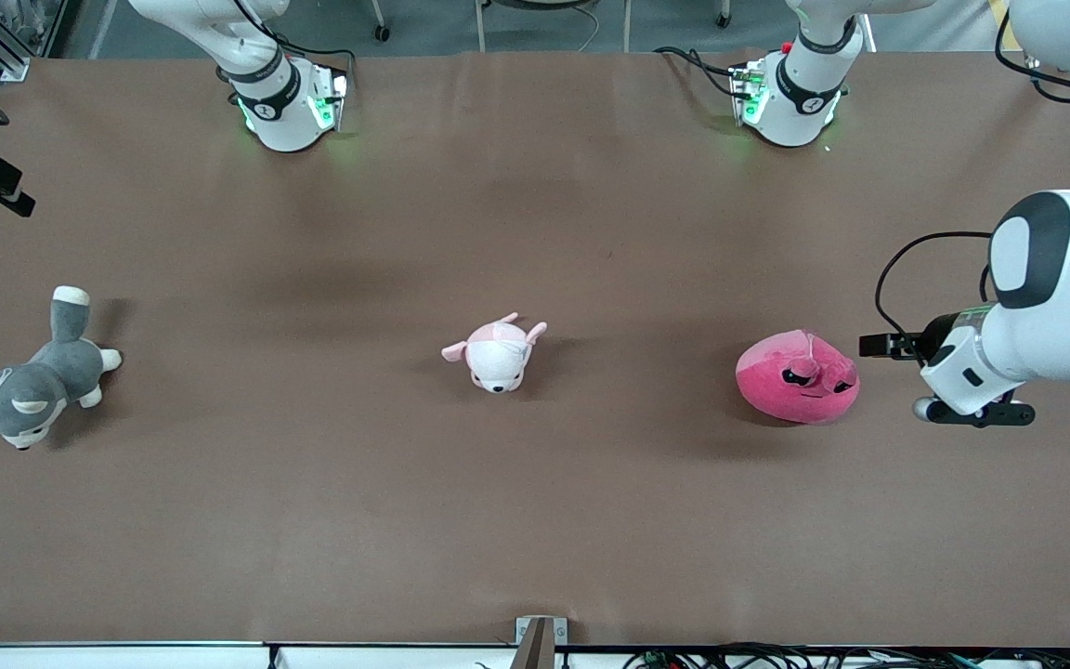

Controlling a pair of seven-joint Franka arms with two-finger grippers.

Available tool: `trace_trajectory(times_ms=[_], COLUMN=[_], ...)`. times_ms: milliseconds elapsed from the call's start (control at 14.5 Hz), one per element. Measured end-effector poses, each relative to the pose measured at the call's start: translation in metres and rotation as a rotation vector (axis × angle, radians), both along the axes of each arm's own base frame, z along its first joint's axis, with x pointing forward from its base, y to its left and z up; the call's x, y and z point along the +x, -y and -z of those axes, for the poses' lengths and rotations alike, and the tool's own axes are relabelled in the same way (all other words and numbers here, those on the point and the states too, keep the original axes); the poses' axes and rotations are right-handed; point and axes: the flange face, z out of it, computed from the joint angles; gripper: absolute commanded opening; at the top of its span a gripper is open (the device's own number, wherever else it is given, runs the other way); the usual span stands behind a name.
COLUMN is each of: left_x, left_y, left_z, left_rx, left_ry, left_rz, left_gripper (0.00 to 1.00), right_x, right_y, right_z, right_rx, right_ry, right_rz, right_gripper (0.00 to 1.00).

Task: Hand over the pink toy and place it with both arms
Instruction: 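Move the left gripper down over the bright pink plush toy, then close the left gripper on the pink plush toy's ear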

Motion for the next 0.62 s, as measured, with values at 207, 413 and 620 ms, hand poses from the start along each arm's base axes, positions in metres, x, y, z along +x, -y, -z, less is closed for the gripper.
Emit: trace_trajectory(times_ms=[207,413,620], left_x=[0.004,0.007,0.011], left_y=[0.009,0.026,0.031], left_z=[0.018,0.032,0.044], left_rx=[-0.002,-0.006,-0.004], left_ry=[-0.007,-0.004,0.001], left_rz=[-0.036,-0.055,-0.061], left_gripper=[1.00,1.00,0.99], right_x=[0.000,0.000,0.000], right_y=[0.000,0.000,0.000], right_z=[0.000,0.000,0.000], right_rx=[0.000,0.000,0.000], right_ry=[0.000,0.000,0.000], right_rz=[0.000,0.000,0.000], right_gripper=[1.00,1.00,1.00])
